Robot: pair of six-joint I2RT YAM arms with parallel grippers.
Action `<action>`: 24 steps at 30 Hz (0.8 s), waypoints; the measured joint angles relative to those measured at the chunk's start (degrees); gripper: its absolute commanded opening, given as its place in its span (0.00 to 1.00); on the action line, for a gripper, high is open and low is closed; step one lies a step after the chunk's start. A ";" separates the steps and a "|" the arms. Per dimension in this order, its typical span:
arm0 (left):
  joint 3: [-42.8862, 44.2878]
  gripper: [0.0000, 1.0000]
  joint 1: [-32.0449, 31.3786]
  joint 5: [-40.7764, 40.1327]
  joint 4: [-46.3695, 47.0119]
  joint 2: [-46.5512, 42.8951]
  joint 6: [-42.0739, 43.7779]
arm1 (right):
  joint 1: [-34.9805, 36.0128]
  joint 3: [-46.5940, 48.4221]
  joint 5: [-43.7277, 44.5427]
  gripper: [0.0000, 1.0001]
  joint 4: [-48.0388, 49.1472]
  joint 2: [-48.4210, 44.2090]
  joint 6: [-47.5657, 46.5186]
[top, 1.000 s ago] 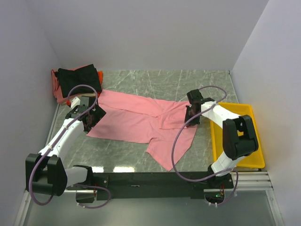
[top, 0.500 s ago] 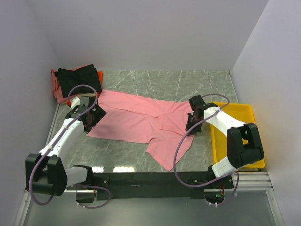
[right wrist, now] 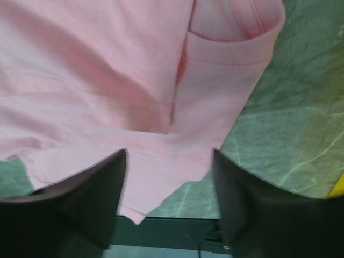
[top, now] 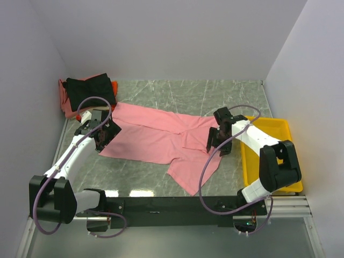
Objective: Fold and stack the t-shirts
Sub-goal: Fold the tshirt
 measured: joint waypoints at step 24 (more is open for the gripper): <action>-1.57 0.99 4.22 1.05 -0.26 1.77 -0.79 | -1.90 39.36 3.50 0.82 0.48 35.54 -4.26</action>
